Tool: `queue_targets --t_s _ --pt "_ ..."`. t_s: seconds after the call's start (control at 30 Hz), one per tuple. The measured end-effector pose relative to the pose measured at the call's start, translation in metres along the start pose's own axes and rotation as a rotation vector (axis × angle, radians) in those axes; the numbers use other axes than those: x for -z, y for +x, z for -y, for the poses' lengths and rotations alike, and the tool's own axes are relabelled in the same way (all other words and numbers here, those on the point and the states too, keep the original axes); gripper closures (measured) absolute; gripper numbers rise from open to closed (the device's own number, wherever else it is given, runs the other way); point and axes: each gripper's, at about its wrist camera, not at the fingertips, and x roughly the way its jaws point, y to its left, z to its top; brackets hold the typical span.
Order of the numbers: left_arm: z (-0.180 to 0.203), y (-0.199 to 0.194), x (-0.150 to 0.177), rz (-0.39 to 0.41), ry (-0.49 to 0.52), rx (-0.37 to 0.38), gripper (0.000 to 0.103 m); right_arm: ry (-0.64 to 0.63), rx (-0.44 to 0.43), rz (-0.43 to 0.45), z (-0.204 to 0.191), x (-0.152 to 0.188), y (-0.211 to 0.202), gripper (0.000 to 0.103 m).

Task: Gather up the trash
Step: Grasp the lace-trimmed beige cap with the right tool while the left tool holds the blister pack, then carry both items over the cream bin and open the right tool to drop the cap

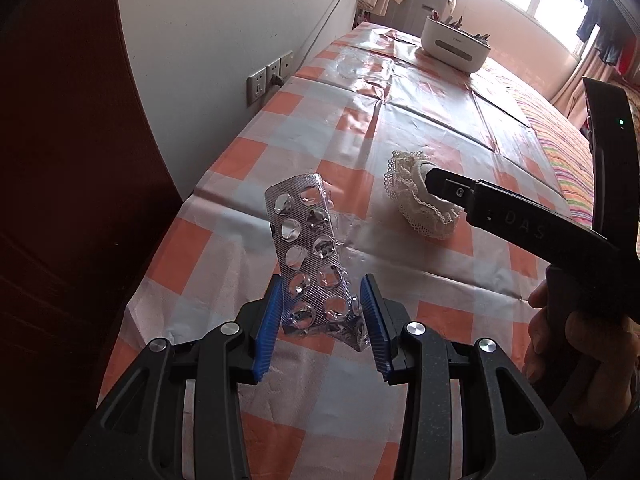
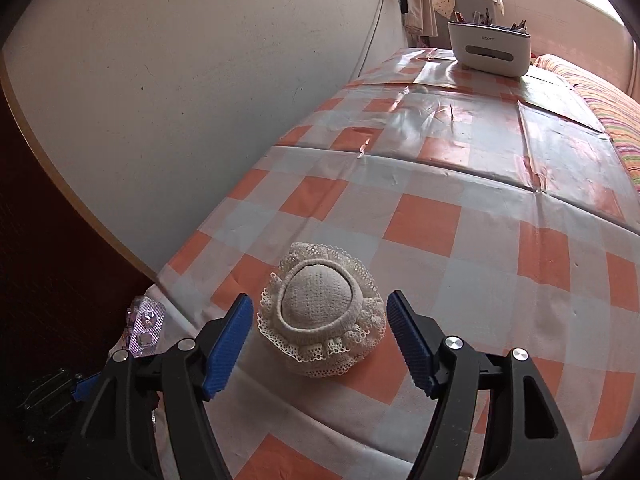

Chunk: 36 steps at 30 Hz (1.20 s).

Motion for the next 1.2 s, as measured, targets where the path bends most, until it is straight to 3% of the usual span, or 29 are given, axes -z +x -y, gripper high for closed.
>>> queue_targets --t_s 0.2,0.27,0.33,0.67,0.9,1.2 --pt "-0.005 -0.008 -0.002 0.021 -0.013 0.021 0.064 0.041 0.01 -0.075 0.003 -0.006 0.037 0.036" --pt "-0.005 -0.011 0.0 0.025 -0.015 0.032 0.064 0.041 0.002 -0.067 0.005 -0.002 0.035 0.05" --pt "-0.004 -0.014 0.0 0.034 -0.009 0.035 0.064 0.018 0.016 -0.052 0.006 0.004 0.026 0.053" --pt "0.005 -0.032 0.002 0.106 0.002 0.106 0.064 0.076 -0.017 0.089 0.05 0.073 -0.093 0.054" --pt "0.049 -0.037 0.01 0.115 0.077 0.206 0.064 0.103 0.101 0.217 0.079 0.136 -0.164 0.054" --pt "0.127 -0.049 0.035 0.127 0.243 0.329 0.064 0.151 0.271 0.369 0.111 0.186 -0.225 0.054"
